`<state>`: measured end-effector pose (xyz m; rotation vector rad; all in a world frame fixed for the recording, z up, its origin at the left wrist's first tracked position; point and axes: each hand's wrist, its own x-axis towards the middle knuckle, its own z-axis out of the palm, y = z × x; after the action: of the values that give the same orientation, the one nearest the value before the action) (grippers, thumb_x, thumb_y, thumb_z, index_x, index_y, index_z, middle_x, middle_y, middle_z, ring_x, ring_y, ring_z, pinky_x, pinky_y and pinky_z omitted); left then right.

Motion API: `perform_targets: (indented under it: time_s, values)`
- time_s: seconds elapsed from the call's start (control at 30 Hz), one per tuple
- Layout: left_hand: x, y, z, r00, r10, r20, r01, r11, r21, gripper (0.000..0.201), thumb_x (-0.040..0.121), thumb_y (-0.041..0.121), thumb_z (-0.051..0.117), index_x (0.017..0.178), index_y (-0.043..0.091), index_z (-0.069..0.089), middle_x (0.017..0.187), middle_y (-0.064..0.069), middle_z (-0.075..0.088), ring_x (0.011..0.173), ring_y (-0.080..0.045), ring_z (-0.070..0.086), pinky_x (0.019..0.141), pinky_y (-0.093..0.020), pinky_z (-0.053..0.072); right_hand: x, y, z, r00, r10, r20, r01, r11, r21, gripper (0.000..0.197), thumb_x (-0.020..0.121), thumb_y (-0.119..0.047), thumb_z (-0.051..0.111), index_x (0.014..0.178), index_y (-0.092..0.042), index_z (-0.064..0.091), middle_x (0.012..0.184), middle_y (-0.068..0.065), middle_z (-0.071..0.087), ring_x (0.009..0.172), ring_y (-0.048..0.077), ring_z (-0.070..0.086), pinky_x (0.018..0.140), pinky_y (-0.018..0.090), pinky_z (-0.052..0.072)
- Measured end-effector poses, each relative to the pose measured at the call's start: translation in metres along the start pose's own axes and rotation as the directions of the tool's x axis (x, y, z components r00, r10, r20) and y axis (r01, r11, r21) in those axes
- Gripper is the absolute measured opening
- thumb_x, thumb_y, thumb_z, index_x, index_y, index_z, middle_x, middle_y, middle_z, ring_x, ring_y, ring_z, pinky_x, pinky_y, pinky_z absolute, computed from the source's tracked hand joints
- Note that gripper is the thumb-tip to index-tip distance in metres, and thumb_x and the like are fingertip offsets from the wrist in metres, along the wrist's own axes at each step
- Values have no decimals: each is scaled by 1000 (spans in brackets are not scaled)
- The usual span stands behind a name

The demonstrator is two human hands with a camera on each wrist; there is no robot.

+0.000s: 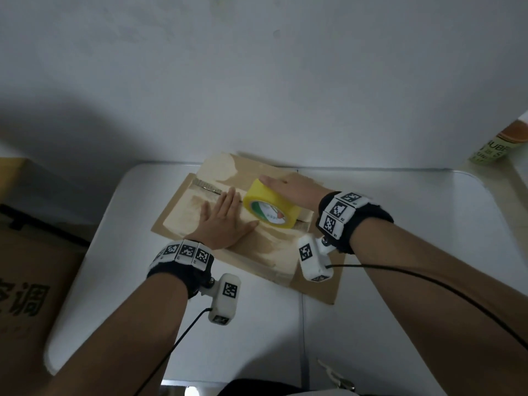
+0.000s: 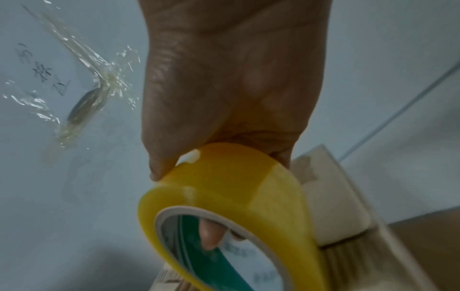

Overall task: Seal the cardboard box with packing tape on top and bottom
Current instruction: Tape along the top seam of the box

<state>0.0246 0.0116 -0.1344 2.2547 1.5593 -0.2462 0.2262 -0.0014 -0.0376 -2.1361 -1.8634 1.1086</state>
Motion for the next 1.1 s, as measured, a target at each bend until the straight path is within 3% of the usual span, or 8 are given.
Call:
perform_targets:
  time_s: [0.17, 0.27, 0.33, 0.47, 0.57, 0.7, 0.87, 1.1]
  values:
    - [2, 3, -3, 999, -37, 23, 37, 999, 3, 101, 80, 81, 28, 154, 21, -4, 161, 7, -14, 148, -11, -9, 118, -51, -3, -20, 29, -16, 999, 32, 15, -31, 998, -49, 61, 84, -73, 40, 84, -15, 59, 96, 6, 58, 86, 23, 56, 75, 30, 42]
    - [0, 7, -3, 999, -43, 11, 43, 999, -5, 105, 76, 83, 30, 154, 21, -2, 161, 8, -12, 148, -11, -7, 118, -51, -2, -34, 41, -22, 999, 35, 6, -34, 993, -110, 66, 87, -68, 44, 106, -8, 64, 100, 7, 58, 89, 23, 57, 74, 28, 41]
    - [-1, 8, -3, 999, -49, 0, 49, 999, -17, 106, 76, 84, 31, 154, 21, -1, 161, 8, -11, 148, -10, -7, 118, -51, -2, -42, 54, -21, 998, 51, -34, -55, 991, -126, 68, 85, -69, 46, 109, -7, 64, 96, 4, 55, 87, 22, 56, 73, 28, 40]
    - [-1, 7, -5, 998, -42, 40, 42, 999, -11, 108, 74, 86, 29, 154, 21, -4, 161, 8, -14, 148, -11, -9, 118, -52, -4, -50, 73, -12, 992, 64, -107, -75, 992, -98, 57, 88, -69, 38, 68, -18, 53, 81, 2, 55, 80, 22, 55, 71, 29, 40]
    - [-2, 8, -5, 999, -33, 39, 33, 999, 0, 109, 73, 86, 28, 154, 21, -4, 161, 8, -14, 148, -11, -9, 118, -52, -4, -56, 76, -4, 979, 63, -194, -74, 996, -49, 55, 90, -66, 35, 57, -24, 45, 68, -3, 53, 77, 22, 57, 72, 30, 44]
    - [-3, 11, -5, 998, -18, 54, 17, 1000, 23, 108, 74, 87, 27, 154, 22, -6, 160, 8, -15, 148, -12, -10, 118, -52, -4, -63, 86, -3, 957, 117, -267, -158, 978, -139, 53, 89, -62, 39, 62, -18, 50, 76, 3, 59, 80, 26, 62, 73, 32, 49]
    - [-1, 11, -5, 998, -9, 67, 7, 1000, 28, 111, 70, 88, 24, 154, 22, -7, 160, 8, -17, 148, -11, -11, 118, -52, -5, -61, 98, 0, 956, 177, -233, -219, 960, -172, 55, 90, -60, 43, 61, -14, 48, 66, 1, 52, 71, 25, 57, 67, 28, 44]
    - [0, 9, -4, 998, -11, 67, 8, 999, 42, 109, 72, 88, 24, 154, 23, -9, 160, 9, -19, 147, -10, -13, 118, -51, -7, -49, 120, 22, 962, 235, -140, -257, 951, -170, 61, 89, -67, 39, 70, -11, 55, 77, 5, 57, 78, 25, 60, 66, 29, 44]
